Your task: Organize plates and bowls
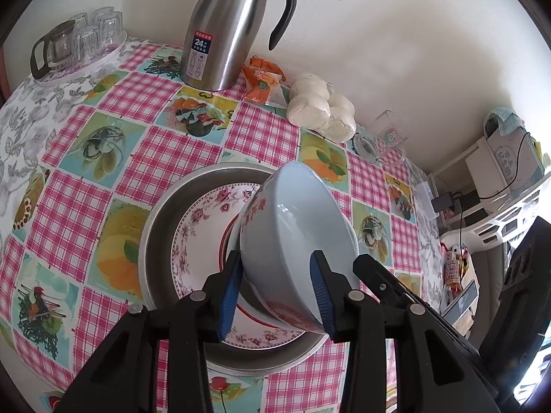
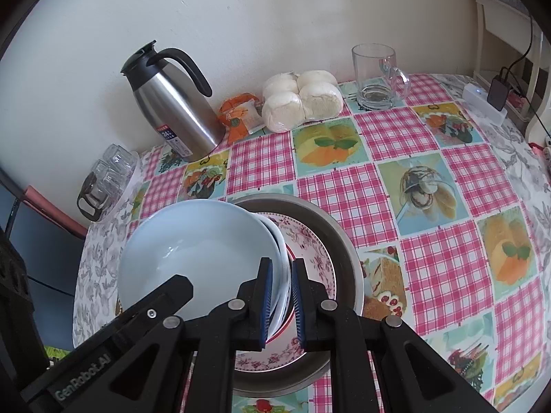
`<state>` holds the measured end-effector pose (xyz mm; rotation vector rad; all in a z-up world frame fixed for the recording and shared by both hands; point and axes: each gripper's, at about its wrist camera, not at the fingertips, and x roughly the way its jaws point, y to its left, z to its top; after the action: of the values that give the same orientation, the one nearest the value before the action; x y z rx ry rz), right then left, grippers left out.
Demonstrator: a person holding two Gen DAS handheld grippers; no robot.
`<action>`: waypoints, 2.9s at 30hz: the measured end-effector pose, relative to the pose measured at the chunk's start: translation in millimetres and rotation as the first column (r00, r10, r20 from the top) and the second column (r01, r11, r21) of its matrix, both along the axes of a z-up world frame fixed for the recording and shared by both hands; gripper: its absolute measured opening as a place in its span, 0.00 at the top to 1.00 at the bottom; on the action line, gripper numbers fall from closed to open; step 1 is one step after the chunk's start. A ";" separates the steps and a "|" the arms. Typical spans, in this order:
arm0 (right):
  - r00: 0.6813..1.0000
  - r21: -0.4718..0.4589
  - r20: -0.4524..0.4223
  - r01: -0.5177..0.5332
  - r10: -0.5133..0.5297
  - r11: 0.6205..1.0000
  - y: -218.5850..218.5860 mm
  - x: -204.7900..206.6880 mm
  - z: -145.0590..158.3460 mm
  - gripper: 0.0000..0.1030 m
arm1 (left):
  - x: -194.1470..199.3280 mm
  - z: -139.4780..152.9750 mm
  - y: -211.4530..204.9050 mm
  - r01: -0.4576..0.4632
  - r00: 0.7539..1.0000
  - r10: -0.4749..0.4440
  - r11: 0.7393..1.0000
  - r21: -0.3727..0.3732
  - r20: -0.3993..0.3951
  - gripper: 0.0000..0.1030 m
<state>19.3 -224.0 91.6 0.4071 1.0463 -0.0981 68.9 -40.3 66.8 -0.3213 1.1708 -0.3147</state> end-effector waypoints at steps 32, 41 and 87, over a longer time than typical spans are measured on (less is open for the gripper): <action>0.996 -0.088 0.090 -0.019 0.027 0.996 4.3 -28.7 16.4 0.20 | -27.9 9.4 48.4 -0.194 0.977 0.174 0.965 0.175 0.125 0.08; 0.995 -0.136 0.089 -0.041 0.054 0.990 8.1 -46.5 8.3 0.00 | -42.1 3.3 47.7 -0.184 0.979 0.155 0.953 0.239 0.135 0.08; 0.995 -0.216 -0.084 -0.070 0.053 0.974 -10.8 -91.3 -45.1 0.00 | -79.8 -45.3 19.2 -0.032 0.999 0.035 0.901 0.432 0.001 0.08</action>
<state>-72.0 -234.8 46.5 0.1718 1.1107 -0.1731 -10.9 -21.2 21.5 0.0480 1.2054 -0.0167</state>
